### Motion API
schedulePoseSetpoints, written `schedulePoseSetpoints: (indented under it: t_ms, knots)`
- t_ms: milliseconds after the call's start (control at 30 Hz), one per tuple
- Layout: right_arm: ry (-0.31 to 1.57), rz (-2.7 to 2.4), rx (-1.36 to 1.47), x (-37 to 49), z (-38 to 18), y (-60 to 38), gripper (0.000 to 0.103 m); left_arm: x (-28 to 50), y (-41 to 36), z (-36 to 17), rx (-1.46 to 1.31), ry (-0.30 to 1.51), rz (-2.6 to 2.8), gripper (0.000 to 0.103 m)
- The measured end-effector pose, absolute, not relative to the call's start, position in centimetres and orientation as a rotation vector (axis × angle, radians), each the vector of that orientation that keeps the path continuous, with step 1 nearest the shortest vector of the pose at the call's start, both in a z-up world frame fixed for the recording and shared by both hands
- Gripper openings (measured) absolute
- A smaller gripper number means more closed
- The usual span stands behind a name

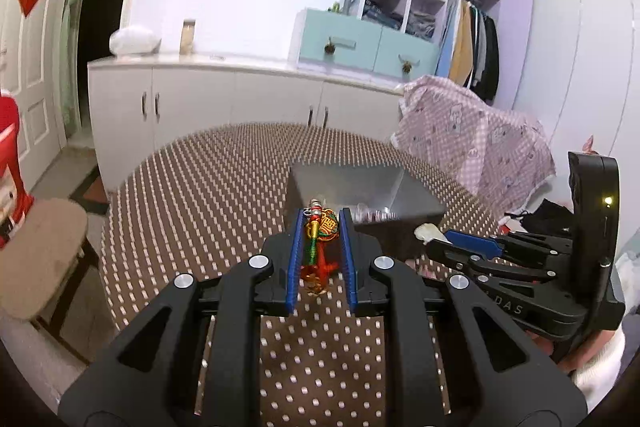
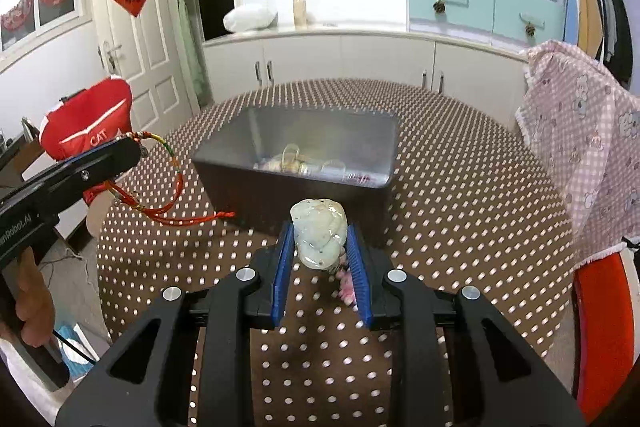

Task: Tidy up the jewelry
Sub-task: 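Carry both items over the grey box and open both grippers to drop them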

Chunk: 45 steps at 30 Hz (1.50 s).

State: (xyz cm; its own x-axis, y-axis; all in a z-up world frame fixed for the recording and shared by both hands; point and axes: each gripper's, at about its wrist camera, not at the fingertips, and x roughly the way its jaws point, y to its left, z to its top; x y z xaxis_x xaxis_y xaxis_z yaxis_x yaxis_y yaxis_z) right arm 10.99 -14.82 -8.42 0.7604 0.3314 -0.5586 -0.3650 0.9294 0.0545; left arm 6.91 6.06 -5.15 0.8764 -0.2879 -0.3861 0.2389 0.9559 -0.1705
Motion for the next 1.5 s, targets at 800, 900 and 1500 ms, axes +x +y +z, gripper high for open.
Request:
schedulePoseSetpoints:
  t_ms: [800,900,1500]
  knots:
    - [0.512,0.408,-0.069,15.1,-5.4,-15.3,0.025,12.4,3.4,-2.5,-0.124,0.378,-0.374,0.018]
    - [0.517,0.412,-0.065,15.3,-5.6,-15.3,0.025,13.1,3.1,-2.9,-0.112,0.391,-0.365,0.024]
    - [0.510,0.418,-0.085,15.2,-5.4,-14.6,0.035,13.6,4.8,-4.7,-0.093,0.449,-0.267,0.071]
